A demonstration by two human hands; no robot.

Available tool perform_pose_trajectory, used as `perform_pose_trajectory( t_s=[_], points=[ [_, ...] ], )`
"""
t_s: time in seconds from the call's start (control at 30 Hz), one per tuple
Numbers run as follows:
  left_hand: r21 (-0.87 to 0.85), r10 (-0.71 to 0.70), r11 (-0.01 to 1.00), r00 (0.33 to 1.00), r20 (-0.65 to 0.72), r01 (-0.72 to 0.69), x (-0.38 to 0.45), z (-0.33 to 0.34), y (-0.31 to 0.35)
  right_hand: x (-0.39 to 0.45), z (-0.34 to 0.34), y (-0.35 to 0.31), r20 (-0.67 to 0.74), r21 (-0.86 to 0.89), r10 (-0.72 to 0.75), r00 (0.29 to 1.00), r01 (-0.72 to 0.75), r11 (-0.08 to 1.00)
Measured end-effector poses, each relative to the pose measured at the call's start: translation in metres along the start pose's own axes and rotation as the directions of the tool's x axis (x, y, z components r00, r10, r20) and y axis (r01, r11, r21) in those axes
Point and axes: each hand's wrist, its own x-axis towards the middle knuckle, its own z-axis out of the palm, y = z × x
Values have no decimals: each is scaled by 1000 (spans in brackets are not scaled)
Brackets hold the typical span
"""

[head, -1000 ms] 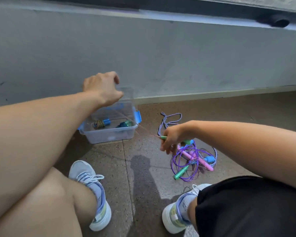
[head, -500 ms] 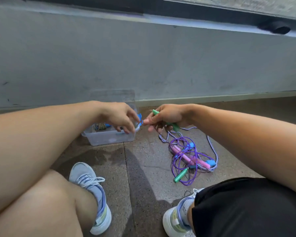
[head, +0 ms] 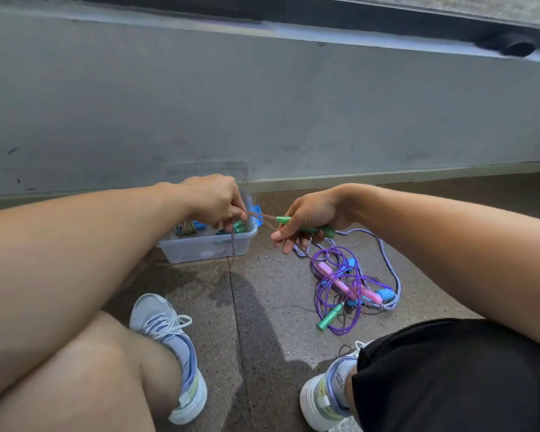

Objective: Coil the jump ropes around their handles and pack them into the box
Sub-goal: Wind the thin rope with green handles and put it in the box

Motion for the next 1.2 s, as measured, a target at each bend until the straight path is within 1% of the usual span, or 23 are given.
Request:
perform_pose_trajectory(
  t_s=[0.07,0.13,0.2,0.3,0.33,0.4,0.47,0.53,0.63,0.7,0.77,0.8,0.87,0.93,0.97,1.03,1.07,1.1,1.13,1.17,1.2],
  points=[
    [69,3,998,999,-34,0,0,-2,0,1,-3,3,-21,-10,7,1000,-7,1000],
    [72,-8,997,1000,9,7,1,-2,-6,0,-6,7,-64,-43,15,998,-17,999],
    [-4,-4,1000,998,69,4,2,1,-11,0,-8,11,-114,-108,13,993,-25,994],
    [-158,-1,987,996,94,16,1,2,-16,1,-10,17,-189,-240,-52,981,5,971],
    [-188,-3,982,996,92,20,0,2,-17,2,-11,18,-220,-288,-88,972,21,957],
    [-189,-14,981,996,90,31,-1,0,-19,4,-12,20,-272,-349,-151,950,49,936],
    [-158,-29,987,995,92,43,0,1,-21,7,-13,22,-291,-354,-167,942,56,933],
    [-92,-60,993,994,93,69,1,1,-24,7,-14,24,-261,-367,-141,955,37,930],
    [55,-127,991,988,85,123,-1,1,-30,7,-17,30,-188,-385,-64,980,-13,923],
    [175,-187,970,979,83,171,-4,-2,-31,9,-17,34,-123,-341,8,992,-49,939],
    [315,-286,916,955,78,249,-6,-5,-34,11,-16,37,-68,-317,74,995,-92,944],
    [375,-340,878,939,52,297,-6,-7,-37,12,-15,38,-48,-314,107,993,-117,942],
    [496,-442,764,895,-61,412,-10,-10,-43,10,-14,38,-5,-331,192,981,-183,926],
    [577,-542,628,826,-155,521,-13,-14,-55,7,-15,41,40,-380,301,953,-264,886],
    [624,-584,566,797,-158,539,-16,-15,-61,5,-15,43,52,-408,352,934,-302,862],
    [680,-639,513,762,-106,524,-25,-16,-69,1,-18,48,46,-448,412,910,-350,823],
    [677,-646,531,761,-64,509,-26,-14,-71,-2,-20,49,29,-443,409,912,-355,823],
    [679,-634,564,773,-8,470,-29,-12,-72,-4,-21,49,16,-412,380,925,-340,845],
    [658,-602,621,796,53,426,-30,-9,-71,-5,-22,46,12,-358,332,943,-306,882],
    [582,-560,707,820,115,402,-29,-6,-68,-7,-22,42,21,-285,276,961,-259,923],
    [440,-493,814,852,177,380,-24,-2,-66,-7,-22,36,36,-207,218,975,-206,956]
  ],
)
